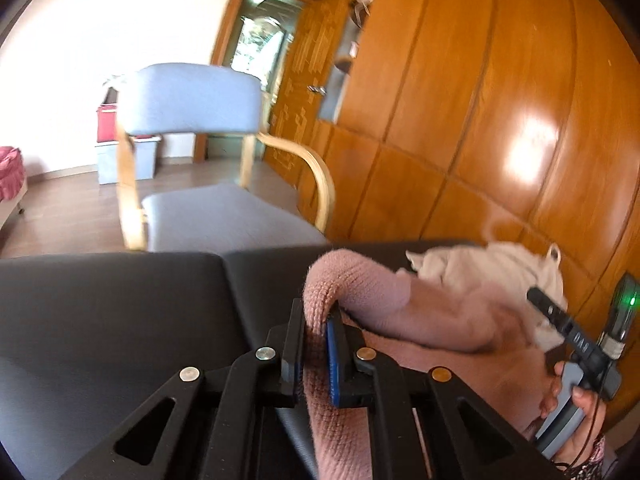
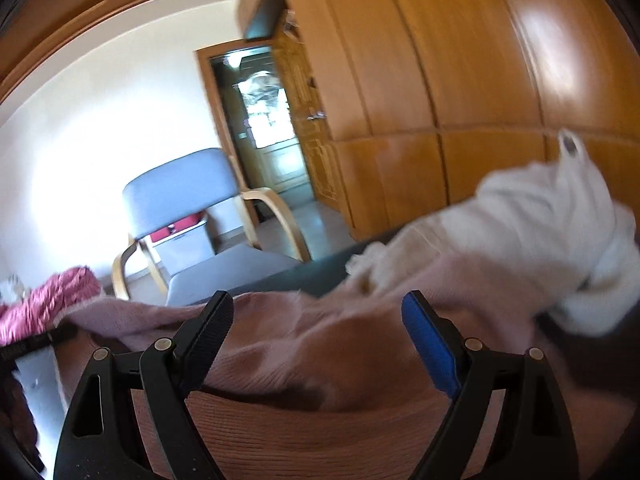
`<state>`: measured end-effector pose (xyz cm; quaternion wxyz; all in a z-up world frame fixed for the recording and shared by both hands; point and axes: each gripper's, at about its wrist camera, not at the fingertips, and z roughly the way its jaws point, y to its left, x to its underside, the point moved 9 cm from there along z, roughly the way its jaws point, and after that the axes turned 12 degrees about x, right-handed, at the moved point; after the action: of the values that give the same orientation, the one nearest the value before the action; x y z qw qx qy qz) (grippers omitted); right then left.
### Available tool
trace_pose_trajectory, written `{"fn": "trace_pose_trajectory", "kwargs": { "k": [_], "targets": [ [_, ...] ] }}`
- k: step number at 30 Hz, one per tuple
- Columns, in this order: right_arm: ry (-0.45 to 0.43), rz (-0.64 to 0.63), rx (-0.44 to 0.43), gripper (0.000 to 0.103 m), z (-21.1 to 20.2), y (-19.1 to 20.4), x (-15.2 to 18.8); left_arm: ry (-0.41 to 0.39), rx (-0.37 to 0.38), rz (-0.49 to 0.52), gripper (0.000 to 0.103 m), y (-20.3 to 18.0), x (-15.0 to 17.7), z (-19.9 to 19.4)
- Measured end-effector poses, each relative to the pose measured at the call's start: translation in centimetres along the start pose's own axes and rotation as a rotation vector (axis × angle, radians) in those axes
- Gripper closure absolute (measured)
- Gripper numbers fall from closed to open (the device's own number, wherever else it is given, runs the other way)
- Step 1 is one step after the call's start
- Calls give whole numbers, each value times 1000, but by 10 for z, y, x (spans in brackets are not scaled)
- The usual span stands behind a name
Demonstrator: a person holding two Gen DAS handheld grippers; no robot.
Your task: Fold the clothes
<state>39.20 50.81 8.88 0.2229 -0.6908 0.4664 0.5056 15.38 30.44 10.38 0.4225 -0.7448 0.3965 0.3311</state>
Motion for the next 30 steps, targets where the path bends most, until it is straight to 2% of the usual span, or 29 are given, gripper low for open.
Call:
{"fn": "trace_pose_trajectory", "kwargs": {
  "k": [3, 8, 13, 17, 21, 24, 27, 30],
  "targets": [
    [7, -58, -17, 14, -1, 20, 6, -47, -49, -20, 95, 26, -8, -34],
    [130, -158, -69, 14, 15, 59, 41, -100, -164, -134, 95, 93, 1, -99],
    [240, -277, -116, 14, 28, 98, 79, -128, -361, -203, 95, 167, 30, -169],
    [297, -348, -162, 14, 32, 128, 103, -115, -503, -278, 95, 226, 61, -211],
    [337, -339, -225, 14, 33, 155, 112, -20, -609, -338, 94, 272, 102, -226],
    [364, -325, -262, 14, 33, 171, 118, 16, -608, -373, 92, 281, 129, -224],
    [388, -307, -297, 14, 31, 186, 123, -13, -570, -370, 88, 276, 141, -234],
    [412, -288, -332, 14, 30, 200, 129, -74, -571, -347, 84, 269, 143, -258]
  ]
}}
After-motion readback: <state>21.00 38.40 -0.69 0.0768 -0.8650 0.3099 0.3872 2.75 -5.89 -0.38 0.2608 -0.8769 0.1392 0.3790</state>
